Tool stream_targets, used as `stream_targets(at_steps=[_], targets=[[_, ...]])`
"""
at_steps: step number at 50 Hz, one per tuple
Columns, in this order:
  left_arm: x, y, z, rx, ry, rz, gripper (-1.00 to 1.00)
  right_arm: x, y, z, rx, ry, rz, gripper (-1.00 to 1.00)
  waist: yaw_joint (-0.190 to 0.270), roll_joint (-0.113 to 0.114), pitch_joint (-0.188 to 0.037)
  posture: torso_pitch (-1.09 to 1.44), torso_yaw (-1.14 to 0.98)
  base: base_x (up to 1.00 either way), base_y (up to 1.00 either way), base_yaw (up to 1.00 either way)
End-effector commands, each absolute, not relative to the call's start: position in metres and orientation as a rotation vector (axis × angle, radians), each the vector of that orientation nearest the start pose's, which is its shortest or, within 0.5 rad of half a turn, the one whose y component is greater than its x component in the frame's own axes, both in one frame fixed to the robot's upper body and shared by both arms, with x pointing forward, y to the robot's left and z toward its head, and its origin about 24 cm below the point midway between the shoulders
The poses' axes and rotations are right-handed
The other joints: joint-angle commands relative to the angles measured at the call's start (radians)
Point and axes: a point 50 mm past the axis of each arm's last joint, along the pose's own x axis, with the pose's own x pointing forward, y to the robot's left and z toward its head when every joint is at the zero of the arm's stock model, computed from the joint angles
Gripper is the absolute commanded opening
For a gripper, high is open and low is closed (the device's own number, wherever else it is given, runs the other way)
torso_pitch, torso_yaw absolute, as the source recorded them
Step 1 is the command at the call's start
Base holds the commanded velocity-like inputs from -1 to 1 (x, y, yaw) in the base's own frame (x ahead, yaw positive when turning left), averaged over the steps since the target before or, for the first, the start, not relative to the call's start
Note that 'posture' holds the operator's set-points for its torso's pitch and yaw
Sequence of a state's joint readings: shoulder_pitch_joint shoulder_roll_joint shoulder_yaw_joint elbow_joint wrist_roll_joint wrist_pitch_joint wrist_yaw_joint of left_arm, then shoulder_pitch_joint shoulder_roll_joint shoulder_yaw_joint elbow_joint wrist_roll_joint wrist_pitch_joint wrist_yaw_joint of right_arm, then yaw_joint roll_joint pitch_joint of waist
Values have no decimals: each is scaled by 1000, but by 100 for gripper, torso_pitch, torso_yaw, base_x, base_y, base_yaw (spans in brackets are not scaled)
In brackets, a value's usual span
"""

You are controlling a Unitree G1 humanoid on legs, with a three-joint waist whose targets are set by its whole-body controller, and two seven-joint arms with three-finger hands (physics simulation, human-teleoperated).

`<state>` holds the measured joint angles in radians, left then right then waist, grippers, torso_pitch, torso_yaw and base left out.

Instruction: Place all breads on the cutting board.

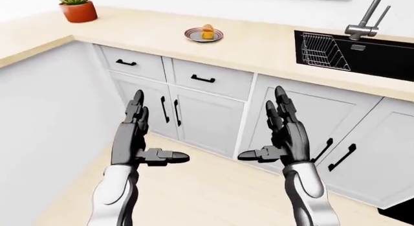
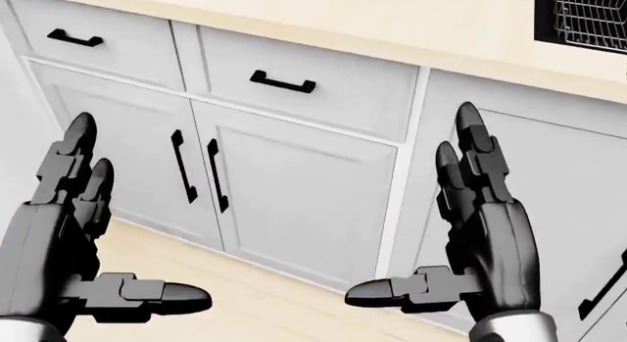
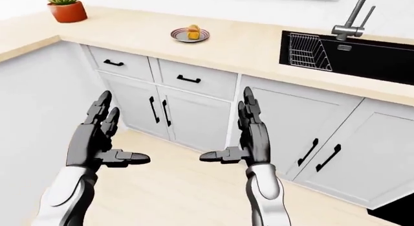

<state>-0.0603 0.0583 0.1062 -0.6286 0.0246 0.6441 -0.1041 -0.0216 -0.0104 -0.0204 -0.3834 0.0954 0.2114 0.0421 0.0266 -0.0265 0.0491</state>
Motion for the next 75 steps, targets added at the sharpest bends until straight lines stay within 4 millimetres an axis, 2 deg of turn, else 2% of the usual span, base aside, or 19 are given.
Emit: stream_targets(at_steps=[1, 3, 4, 11, 17, 20, 23, 40, 42, 46, 49, 55, 57, 63, 64, 70, 71, 73, 75], targets=[[239, 167, 152, 76, -125, -21, 100, 248, -153, 129, 65, -272, 43, 100, -5, -4, -13, 0, 0, 39, 25, 0], [239, 167, 151, 76, -124, -20, 100, 248, -153, 129, 64, -273, 41, 100, -7, -51, -26, 0, 0, 39, 31, 0], [239, 167, 150, 77, -124, -21, 100, 248, -153, 129, 63, -273, 41, 100, -25, -23, -16, 0, 0, 43, 35, 0], [238, 168, 154, 78, -130, -20, 100, 246, -153, 131, 63, -281, 42, 100, -23, -45, -27, 0, 0, 35, 54, 0], [239, 168, 156, 78, -133, -19, 100, 246, -154, 133, 72, -285, 39, 100, -10, 39, -28, 0, 0, 22, 72, 0], [238, 167, 159, 79, -136, -20, 100, 244, -155, 135, 78, -286, 38, 100, -6, 109, -73, 0, 0, 22, 72, 0], [237, 168, 161, 76, -141, -19, 100, 244, -155, 135, 80, -287, 37, 100, 19, 105, -16, 0, 0, 21, 72, 0], [239, 164, 164, 79, -143, -34, 100, 242, -164, 142, 94, -294, 7, 100, -36, 46, -27, 0, 0, 18, 13, 0], [239, 164, 167, 82, -146, -34, 100, 241, -166, 145, 97, -301, 0, 100, -43, 93, 15, 0, 0, 28, 0, 0], [240, 163, 173, 86, -152, -36, 100, 241, -169, 151, 97, -315, -7, 100, -73, 70, -19, 0, 0, 29, -2, 0], [240, 161, 176, 90, -158, -40, 100, 240, -171, 155, 103, -321, -13, 100, -97, 141, -11, 0, 0, 22, -30, -33], [240, 159, 177, 95, -159, -44, 100, 242, -170, 153, 100, -326, -6, 100, -5, 71, -32, 0, 0, 21, -15, -83], [240, 159, 179, 98, -163, -44, 100, 243, -168, 155, 83, -323, -6, 100, -23, 85, -25, 0, 0, 21, -23, 0], [240, 160, 183, 101, -170, -45, 100, 244, -169, 159, 95, -320, -17, 100, -6, -62, -64, 0, 0, 21, -12, 0], [240, 160, 184, 102, -171, -44, 100, 243, -170, 160, 96, -322, -20, 100, -19, -16, -40, 0, 0, 34, -34, 0], [241, 159, 186, 105, -176, -47, 100, 241, -171, 164, 111, -329, -5, 100, -31, 71, 27, 0, 0, 41, -40, 0], [241, 159, 187, 105, -177, -48, 100, 239, -170, 165, 98, -329, -8, 100, -45, 130, -9, 0, 0, 0, 0, -100], [240, 159, 187, 105, -177, -47, 100, 240, -170, 164, 93, -326, -7, 100, -21, 79, -22, 0, 0, 0, 0, -100], [240, 160, 187, 104, -176, -46, 100, 240, -170, 165, 87, -326, -5, 100, -26, 79, -32, 0, 0, 0, 0, -100]])
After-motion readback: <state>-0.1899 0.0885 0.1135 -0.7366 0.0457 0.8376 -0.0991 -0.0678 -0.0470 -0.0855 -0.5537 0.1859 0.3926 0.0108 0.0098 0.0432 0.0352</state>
